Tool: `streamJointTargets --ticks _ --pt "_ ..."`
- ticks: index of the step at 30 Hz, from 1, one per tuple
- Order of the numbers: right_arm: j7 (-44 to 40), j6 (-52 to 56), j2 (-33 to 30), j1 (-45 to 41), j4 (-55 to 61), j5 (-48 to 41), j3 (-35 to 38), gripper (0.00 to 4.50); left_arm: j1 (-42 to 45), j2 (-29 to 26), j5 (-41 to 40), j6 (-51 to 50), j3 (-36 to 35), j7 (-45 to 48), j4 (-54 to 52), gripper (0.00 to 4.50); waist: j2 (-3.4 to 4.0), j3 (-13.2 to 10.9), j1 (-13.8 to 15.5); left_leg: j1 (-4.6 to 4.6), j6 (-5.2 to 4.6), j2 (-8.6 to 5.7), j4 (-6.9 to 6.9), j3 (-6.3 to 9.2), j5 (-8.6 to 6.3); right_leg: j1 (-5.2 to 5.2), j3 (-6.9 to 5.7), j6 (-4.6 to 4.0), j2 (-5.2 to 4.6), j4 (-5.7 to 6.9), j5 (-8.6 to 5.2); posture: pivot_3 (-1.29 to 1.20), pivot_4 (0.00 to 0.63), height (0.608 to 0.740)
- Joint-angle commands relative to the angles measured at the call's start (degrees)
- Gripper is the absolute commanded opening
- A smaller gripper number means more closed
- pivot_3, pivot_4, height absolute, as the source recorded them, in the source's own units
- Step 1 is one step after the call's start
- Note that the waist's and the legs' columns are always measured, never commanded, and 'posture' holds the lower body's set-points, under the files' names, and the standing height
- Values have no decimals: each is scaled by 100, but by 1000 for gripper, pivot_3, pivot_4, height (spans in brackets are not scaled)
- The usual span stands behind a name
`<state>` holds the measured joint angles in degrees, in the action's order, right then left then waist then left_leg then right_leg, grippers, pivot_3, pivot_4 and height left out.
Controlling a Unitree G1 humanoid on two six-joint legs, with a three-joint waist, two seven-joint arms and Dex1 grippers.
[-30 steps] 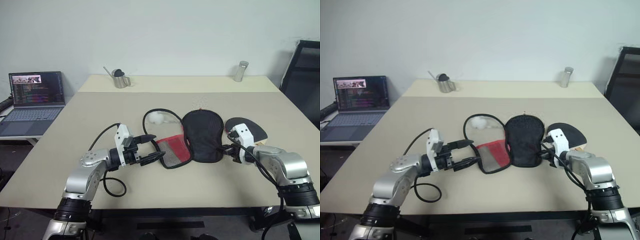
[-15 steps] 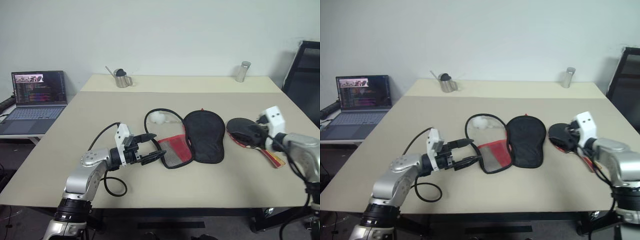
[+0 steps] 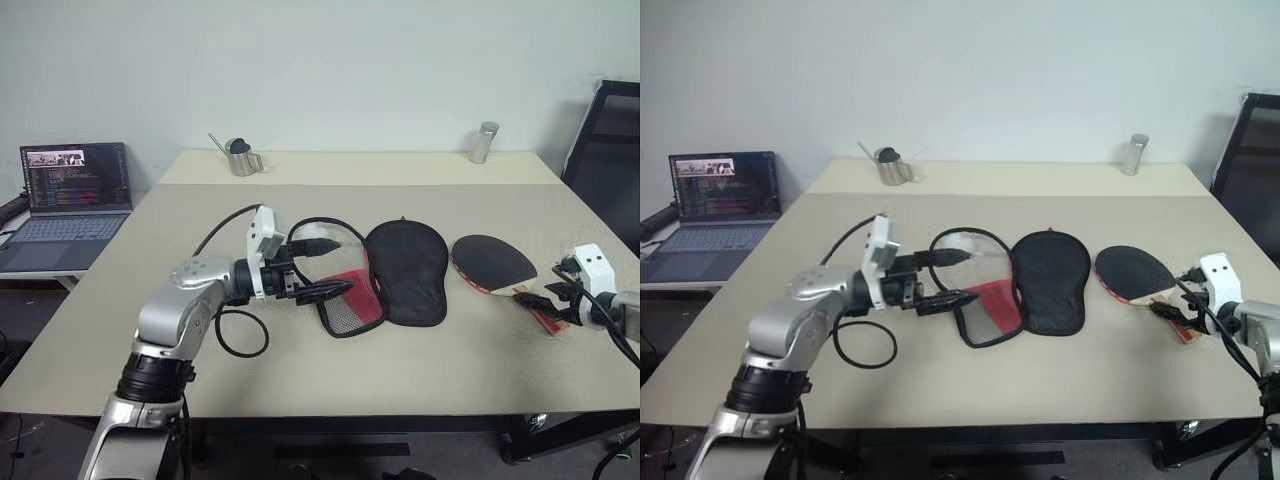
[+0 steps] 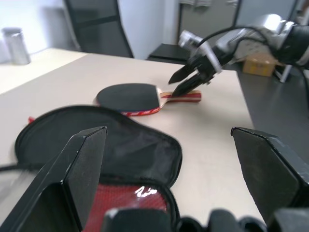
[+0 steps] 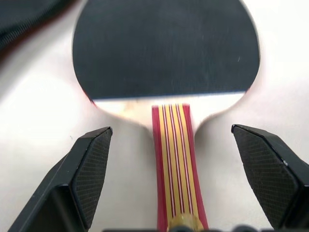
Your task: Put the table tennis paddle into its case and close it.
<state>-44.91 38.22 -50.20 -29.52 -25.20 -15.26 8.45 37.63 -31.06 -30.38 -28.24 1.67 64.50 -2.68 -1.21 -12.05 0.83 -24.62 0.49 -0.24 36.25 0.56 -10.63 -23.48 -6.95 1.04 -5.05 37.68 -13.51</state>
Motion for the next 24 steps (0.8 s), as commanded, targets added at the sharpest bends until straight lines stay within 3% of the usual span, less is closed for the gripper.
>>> streamJointTargets --ticks 1,13,22,24 --pt "-95 -312 6 -21 -143 166 -103 4342 216 37 -39 44 15 32 -75 4500 0 0 -3 0 0 0 0 -1 0 0 1 0 0 0 0 0 150 740" --pt "55 -591 500 -620 -1195 440 -230 4342 189 91 39 59 46 -69 -97 4500 -1 0 -67 5 0 2 16 -3 0 9 5 10 0 3 7 0 150 740" --pt "473 -581 797 -708 -1171 686 -234 1341 81 28 73 56 12 -138 -165 4500 -8 5 -96 19 0 7 17 -8 0 18 11 11 3 6 8 0 150 740" --pt "645 -543 849 -717 -1139 683 -139 1094 45 13 70 45 -18 -167 -198 4500 -13 8 -96 29 0 8 18 -11 0 27 14 12 3 6 11 0 150 740"
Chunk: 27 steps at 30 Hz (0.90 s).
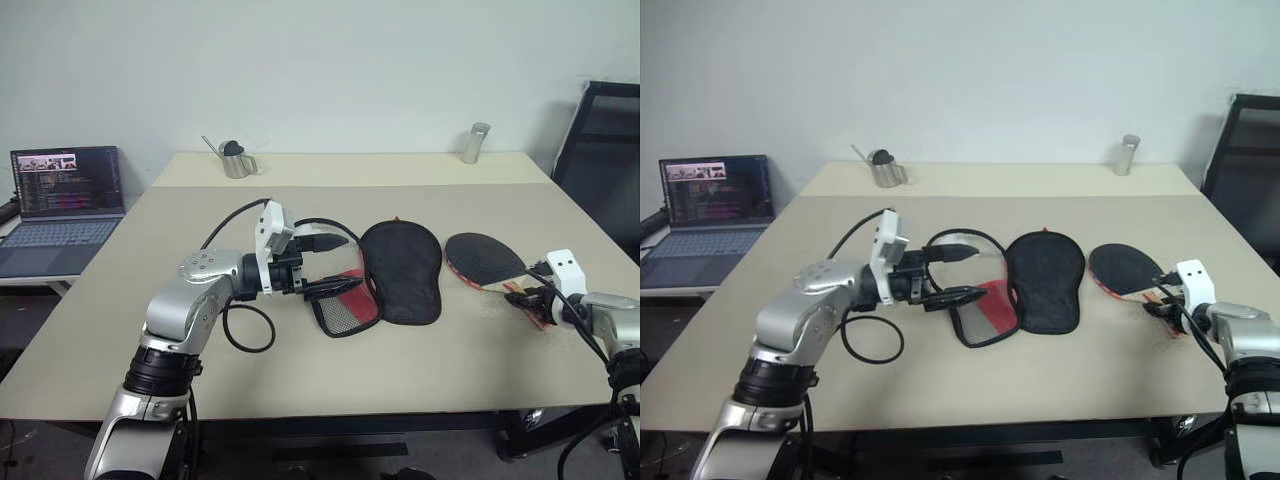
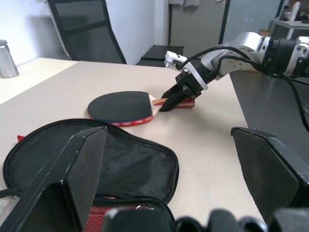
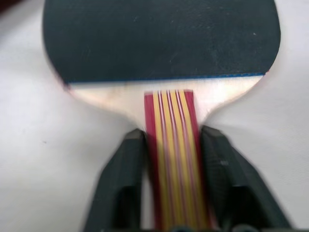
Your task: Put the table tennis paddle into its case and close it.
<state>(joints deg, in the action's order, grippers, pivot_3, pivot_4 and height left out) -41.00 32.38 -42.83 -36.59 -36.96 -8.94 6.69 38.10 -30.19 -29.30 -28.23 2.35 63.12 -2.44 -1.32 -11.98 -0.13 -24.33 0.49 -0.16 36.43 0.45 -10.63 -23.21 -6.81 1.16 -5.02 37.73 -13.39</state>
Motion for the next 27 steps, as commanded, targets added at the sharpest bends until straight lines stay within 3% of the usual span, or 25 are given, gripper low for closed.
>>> streamJointTargets --ticks 1,8,12,16,20,27 --pt "328 61 129 -10 65 37 86 1094 -25 -85 -44 33 -106 -46 -243 4500 -2 1 -1 4 0 1 1 0 0 2 4 1 0 0 2 0 150 740" --pt "850 435 -39 -2 673 -245 705 1094 -395 -419 -67 -14 -290 -52 -384 4500 8 -5 13 9 -1 1 5 1 0 -2 26 5 -2 -1 15 0 150 740" --pt "1061 1045 85 57 1816 -481 895 1094 -599 -526 -138 -54 -335 -72 -537 4500 13 -8 14 -11 -6 -1 -6 -11 -3 -28 34 4 -2 -6 14 0 150 740" --pt "1625 2042 762 98 3522 -905 977 1094 -786 -568 -196 -91 -400 -96 -687 4500 13 -8 -2 -7 -10 6 -15 -38 -5 -38 74 4 2 -5 14 0 150 740" --pt "2234 2775 1619 40 4524 -1216 1046 1094 -947 -690 -257 -147 -456 -27 -785 4500 13 -8 10 7 -10 14 -25 -39 -6 -37 85 4 8 -2 14 0 150 740" --pt "3104 3036 2906 -28 4887 -1280 792 1094 -1032 -770 -254 -80 -445 13 -791 4500 14 -8 43 0 -12 4 -27 -43 -7 -44 96 4 5 -7 15 0 150 740"
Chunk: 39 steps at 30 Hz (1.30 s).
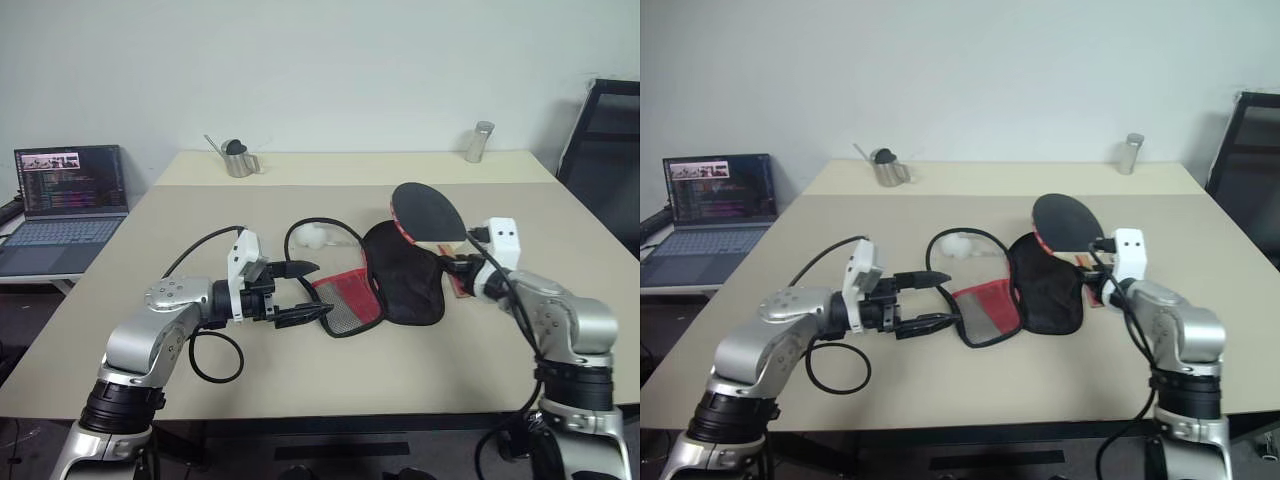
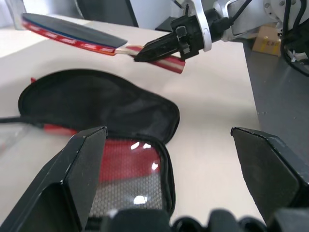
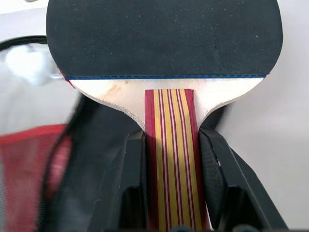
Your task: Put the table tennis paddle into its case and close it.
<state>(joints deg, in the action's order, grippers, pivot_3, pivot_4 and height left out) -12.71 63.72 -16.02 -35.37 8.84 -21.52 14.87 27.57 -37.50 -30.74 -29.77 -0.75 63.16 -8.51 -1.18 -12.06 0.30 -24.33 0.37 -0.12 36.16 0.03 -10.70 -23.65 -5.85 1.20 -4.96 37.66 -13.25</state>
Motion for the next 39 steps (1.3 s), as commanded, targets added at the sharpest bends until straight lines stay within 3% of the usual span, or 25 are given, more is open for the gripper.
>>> streamJointTargets --ticks 1,7,18,32,39 --pt "353 -152 355 -135 276 21 -128 1094 15 -25 -105 83 -127 1 -190 4500 0 0 -2 0 -1 0 0 -1 0 -1 2 0 0 0 0 0 150 740" --pt "592 -510 753 -92 -105 221 -491 1094 -14 27 -84 131 -92 -28 -227 4500 0 0 -16 -3 -1 0 -5 -13 -1 -15 16 0 1 7 0 0 150 740" --pt "741 -1025 770 -35 -800 552 -606 1094 -55 64 -59 201 -66 -57 -253 4500 0 0 -38 -3 -2 2 -7 -20 -1 -21 23 0 3 9 0 0 150 740" --pt "897 -973 862 73 -769 645 -641 1094 -34 92 -56 237 -15 -58 -220 4500 0 0 -38 -3 -3 2 -7 -22 -1 -24 25 0 3 9 0 0 150 740" --pt "968 -932 927 53 -674 655 -666 3366 -70 84 -56 233 -29 -81 -246 4500 0 0 -38 -3 -3 2 -7 -21 -1 -24 25 0 4 9 0 0 150 740"
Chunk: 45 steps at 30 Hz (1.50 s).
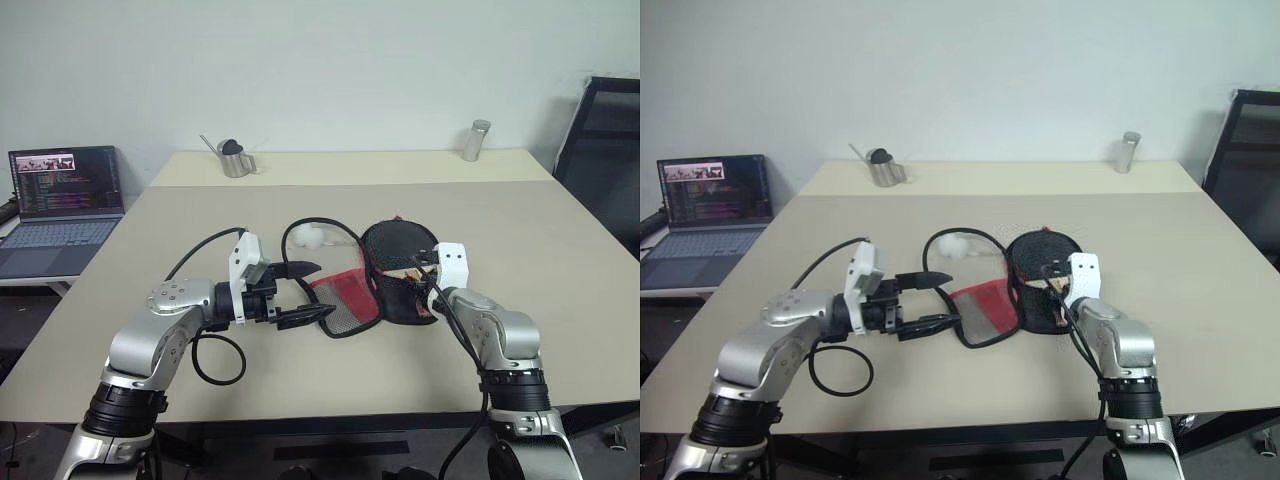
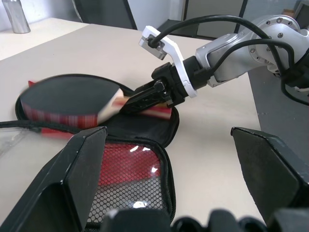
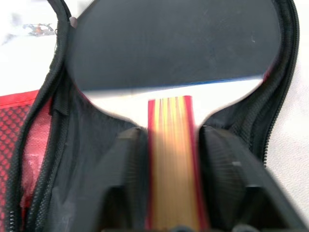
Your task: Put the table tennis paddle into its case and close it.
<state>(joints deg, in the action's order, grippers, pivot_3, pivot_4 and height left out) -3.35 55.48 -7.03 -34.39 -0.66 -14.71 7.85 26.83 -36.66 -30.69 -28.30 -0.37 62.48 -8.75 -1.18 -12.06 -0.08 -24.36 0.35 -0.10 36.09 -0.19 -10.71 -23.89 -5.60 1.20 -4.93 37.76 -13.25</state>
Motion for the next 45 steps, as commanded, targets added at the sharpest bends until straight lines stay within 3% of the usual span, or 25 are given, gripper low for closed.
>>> streamJointTargets --ticks 1,3,4,9,14,19,24,34,45 --pt "28 -89 34 -42 310 -26 24 3718 -3 -2 -63 85 -71 -19 -230 4500 0 0 0 0 0 0 0 0 0 0 0 0 0 0 0 0 150 740" --pt "1 -68 13 -51 442 -1 -49 4439 -17 -8 -66 87 -79 -30 -236 4500 0 0 0 0 0 0 0 1 0 0 -1 0 0 0 0 0 150 740" --pt "-75 -16 -61 -59 622 -4 -128 4479 -31 -18 -67 87 -97 -44 -236 4500 0 0 2 0 0 0 0 1 0 0 0 0 0 0 0 0 150 740" --pt "-805 620 -660 -74 1656 -428 -393 4479 -86 -88 -15 143 -226 -122 -123 4500 0 0 2 -3 -1 0 0 1 -1 -3 0 0 0 -1 0 0 150 740" --pt "-1761 989 -1640 -274 2380 -1001 -341 4479 253 -37 235 386 -199 -275 320 4500 -1 0 15 -4 -3 0 2 3 -2 -3 -5 0 0 -1 0 0 150 740" --pt "-3081 660 -2689 -414 2852 -1602 -403 4479 572 -123 570 819 -214 -200 1158 4500 -3 1 11 -8 -9 2 0 1 -6 -7 -6 1 1 -8 0 0 150 740" --pt "-3780 473 -3308 -447 2852 -2029 -148 4479 791 -243 822 1185 -166 90 1984 4500 -5 0 9 -12 -12 1 1 -4 -8 -11 -7 1 1 -11 0 0 150 740" --pt "-3731 398 -3482 -299 2839 -2195 -150 4479 955 -374 1698 2027 20 47 3272 4500 -8 -2 22 -17 -12 3 2 -4 -8 -14 -7 1 -3 -10 0 0 150 740" --pt "-3718 207 -3509 -159 2744 -2115 -298 4479 2007 385 2686 3320 413 -597 5581 4500 -17 -3 66 -27 -12 -2 11 -3 -8 -17 -15 8 -4 -9 5 0 150 740"
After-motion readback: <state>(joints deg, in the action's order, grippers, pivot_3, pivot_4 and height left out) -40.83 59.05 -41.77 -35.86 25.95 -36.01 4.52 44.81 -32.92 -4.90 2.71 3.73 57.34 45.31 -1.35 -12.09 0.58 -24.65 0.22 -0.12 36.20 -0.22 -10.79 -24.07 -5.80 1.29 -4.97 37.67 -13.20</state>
